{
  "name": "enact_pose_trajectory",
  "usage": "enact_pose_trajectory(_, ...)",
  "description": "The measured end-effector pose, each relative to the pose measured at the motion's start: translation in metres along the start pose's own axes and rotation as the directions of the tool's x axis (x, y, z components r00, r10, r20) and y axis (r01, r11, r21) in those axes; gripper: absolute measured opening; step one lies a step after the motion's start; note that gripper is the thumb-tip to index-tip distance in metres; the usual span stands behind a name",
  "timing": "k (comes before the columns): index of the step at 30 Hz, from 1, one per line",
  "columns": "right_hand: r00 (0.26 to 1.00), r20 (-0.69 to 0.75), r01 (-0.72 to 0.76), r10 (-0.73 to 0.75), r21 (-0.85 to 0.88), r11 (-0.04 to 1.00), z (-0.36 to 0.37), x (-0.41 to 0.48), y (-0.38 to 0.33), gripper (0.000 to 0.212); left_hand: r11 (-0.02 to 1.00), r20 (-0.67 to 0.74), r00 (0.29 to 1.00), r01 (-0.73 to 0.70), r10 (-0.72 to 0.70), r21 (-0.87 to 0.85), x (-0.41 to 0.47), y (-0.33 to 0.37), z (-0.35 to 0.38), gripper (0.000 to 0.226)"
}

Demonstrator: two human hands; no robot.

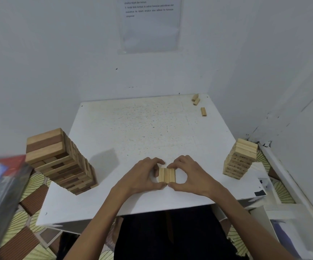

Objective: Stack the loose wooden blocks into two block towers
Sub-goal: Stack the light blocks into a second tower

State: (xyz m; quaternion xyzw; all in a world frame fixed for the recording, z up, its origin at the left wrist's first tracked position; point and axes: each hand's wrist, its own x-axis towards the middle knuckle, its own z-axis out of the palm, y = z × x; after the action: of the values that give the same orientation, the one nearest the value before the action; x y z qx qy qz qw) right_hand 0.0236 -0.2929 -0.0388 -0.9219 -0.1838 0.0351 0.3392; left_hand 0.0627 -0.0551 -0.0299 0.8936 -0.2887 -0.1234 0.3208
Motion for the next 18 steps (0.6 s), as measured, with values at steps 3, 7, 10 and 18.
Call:
enact_pose_trajectory(3,1.0,-0.001,0.0,0.0,0.006,1.0,-0.001,0.001,-0.001,0.056,0.993,-0.064,0.998,0.004,0.004,0.117,-0.001,-0.001,-0.005,0.074)
enact_pose_trajectory(7,1.0,-0.006,-0.004,0.004,0.006,1.0,-0.001,-0.001,-0.001,0.056,0.974,-0.139,0.99,-0.005,0.037,0.228,-0.004,-0.008,-0.004,0.072)
enact_pose_trajectory(10,1.0,-0.007,-0.009,0.009,0.012,1.0,-0.001,-0.001,-0.001,0.057,0.985,-0.153,0.987,-0.015,0.041,0.171,-0.007,-0.011,0.001,0.066)
enact_pose_trajectory(18,1.0,0.008,-0.019,0.019,0.005,1.0,-0.003,0.0,-0.002,0.06,1.0,-0.134,0.991,-0.017,0.017,0.005,-0.006,-0.008,0.004,0.068)
